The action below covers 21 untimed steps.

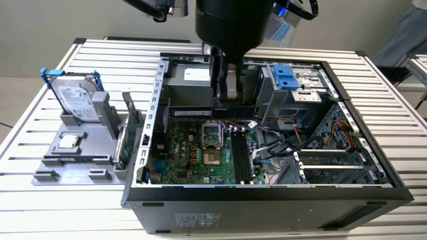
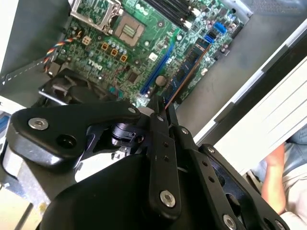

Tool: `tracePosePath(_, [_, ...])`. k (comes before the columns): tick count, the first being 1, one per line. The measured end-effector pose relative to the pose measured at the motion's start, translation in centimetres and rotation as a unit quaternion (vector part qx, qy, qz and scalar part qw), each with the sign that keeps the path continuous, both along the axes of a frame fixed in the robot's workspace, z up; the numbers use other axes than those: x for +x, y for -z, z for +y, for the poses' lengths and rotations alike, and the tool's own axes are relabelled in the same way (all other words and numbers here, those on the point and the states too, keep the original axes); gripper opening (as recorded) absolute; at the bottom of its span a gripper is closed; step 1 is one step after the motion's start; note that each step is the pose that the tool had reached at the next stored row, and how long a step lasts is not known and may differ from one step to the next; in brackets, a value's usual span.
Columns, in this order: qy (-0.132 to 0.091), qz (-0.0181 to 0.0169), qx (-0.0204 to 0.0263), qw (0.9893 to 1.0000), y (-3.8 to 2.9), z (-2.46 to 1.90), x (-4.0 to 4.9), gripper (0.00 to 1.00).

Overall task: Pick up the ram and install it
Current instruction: 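Pick up the ram and move it above insertion slot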

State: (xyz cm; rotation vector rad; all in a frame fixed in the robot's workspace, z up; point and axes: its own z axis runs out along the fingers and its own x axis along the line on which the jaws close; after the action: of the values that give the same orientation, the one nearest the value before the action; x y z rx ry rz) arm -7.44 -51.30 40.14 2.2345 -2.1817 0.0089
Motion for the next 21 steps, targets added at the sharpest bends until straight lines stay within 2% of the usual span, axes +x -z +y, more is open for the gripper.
tracePosePath(21, [0.0, 0.0011, 0.0001, 1.0, 0.0, -0.09, 5.29, 0.0])
